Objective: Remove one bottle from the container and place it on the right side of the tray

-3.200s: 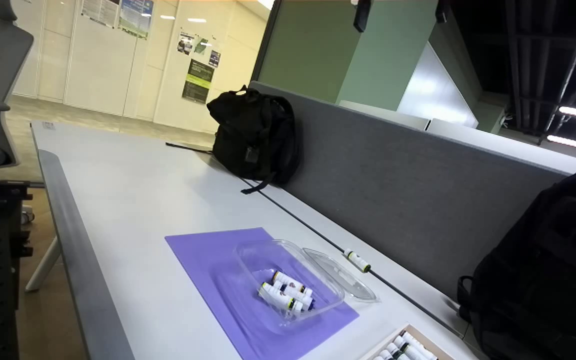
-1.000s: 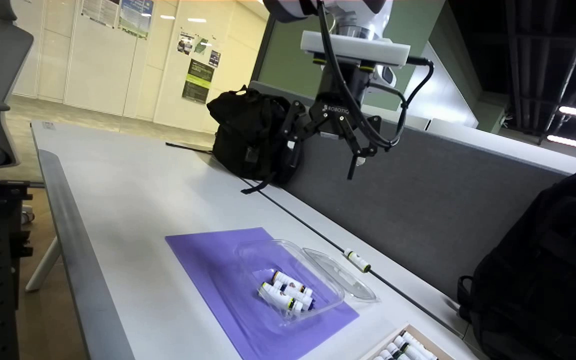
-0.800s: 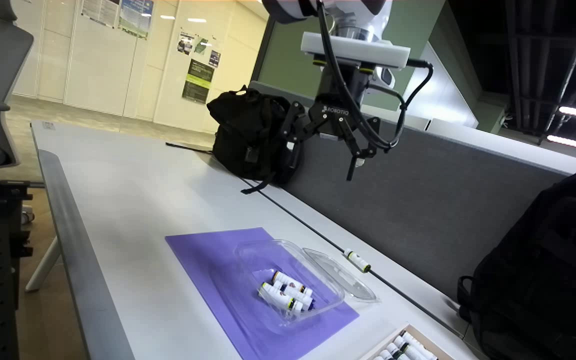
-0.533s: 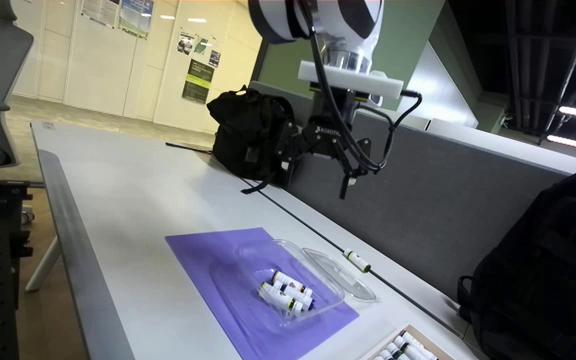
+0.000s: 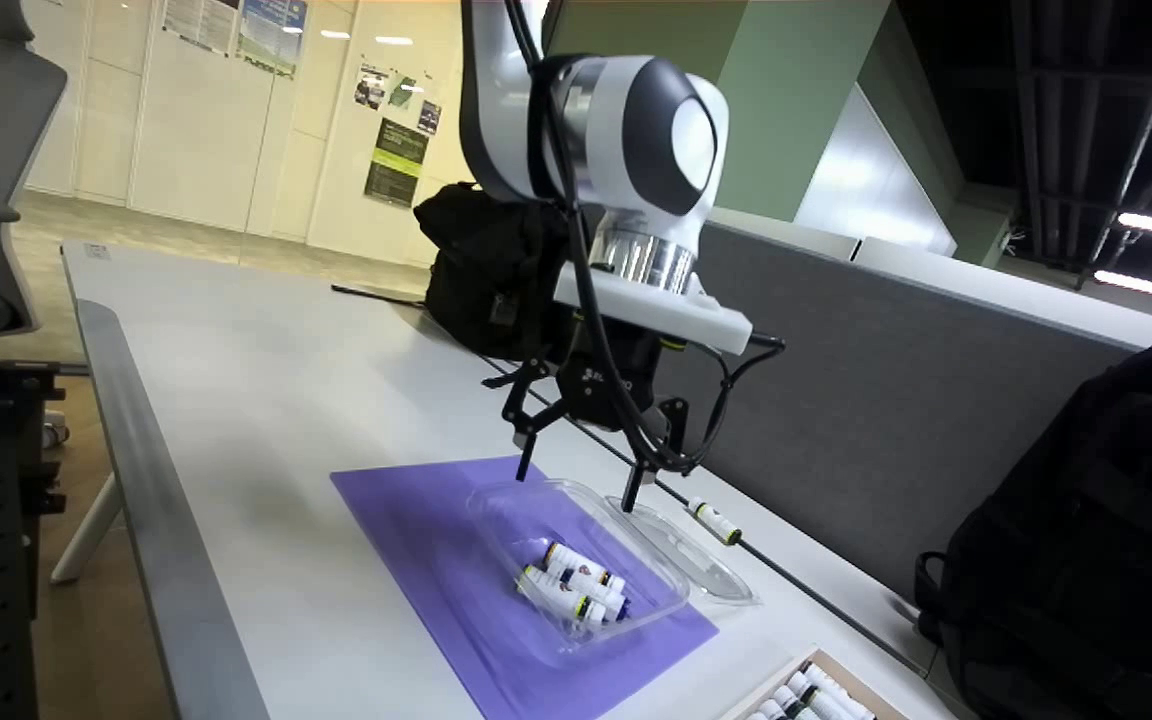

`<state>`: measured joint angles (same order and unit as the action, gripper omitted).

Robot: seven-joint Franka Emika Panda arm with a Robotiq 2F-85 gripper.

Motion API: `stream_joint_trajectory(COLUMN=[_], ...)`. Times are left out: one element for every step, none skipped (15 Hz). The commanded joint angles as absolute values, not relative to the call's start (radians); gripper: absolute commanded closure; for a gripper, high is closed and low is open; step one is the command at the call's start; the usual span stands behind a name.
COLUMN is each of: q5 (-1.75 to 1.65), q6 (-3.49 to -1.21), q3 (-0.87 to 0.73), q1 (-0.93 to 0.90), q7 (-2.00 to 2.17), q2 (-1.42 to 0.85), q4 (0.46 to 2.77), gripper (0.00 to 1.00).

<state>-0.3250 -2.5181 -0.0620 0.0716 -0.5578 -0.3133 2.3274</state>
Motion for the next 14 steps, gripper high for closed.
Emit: stream_joint_trajectory(q5=[-0.346,-0.338,-0.330,-0.325,-0.333,-0.336,-0.336,-0.336,-0.336,-0.336,-0.336,-0.336,-0.336,-0.336], q6=[-2.549,-2.554,-2.552,-2.546,-2.532,-2.552,-2.551,-2.552,-2.552,-2.552,-2.552,-2.552,-2.552,-2.552], q3=[-0.063,-0.060,-0.057,-0.055,-0.063,-0.051,-0.050,-0.049,-0.048,-0.047,-0.047,-0.047,-0.047,-0.047], q1=[0.092,0.098,0.103,0.106,0.098,0.110,0.111,0.111,0.111,0.111,0.111,0.111,0.111,0.111], q7=[-0.538,-0.537,-0.537,-0.535,-0.511,-0.545,-0.547,-0.547,-0.547,-0.547,-0.547,-0.547,-0.547,-0.547], q2=[-0.401,-0.418,-0.431,-0.444,-0.455,-0.432,-0.441,-0.443,-0.443,-0.443,-0.443,-0.443,-0.443,-0.443], q4=[2.268,2.255,2.243,2.230,2.217,2.254,2.248,2.248,2.249,2.249,2.249,2.249,2.249,2.249], gripper=[0.00,0.00,0.00,0.00,0.00,0.00,0.00,0.00,0.00,0.00,0.00,0.00,0.00,0.00])
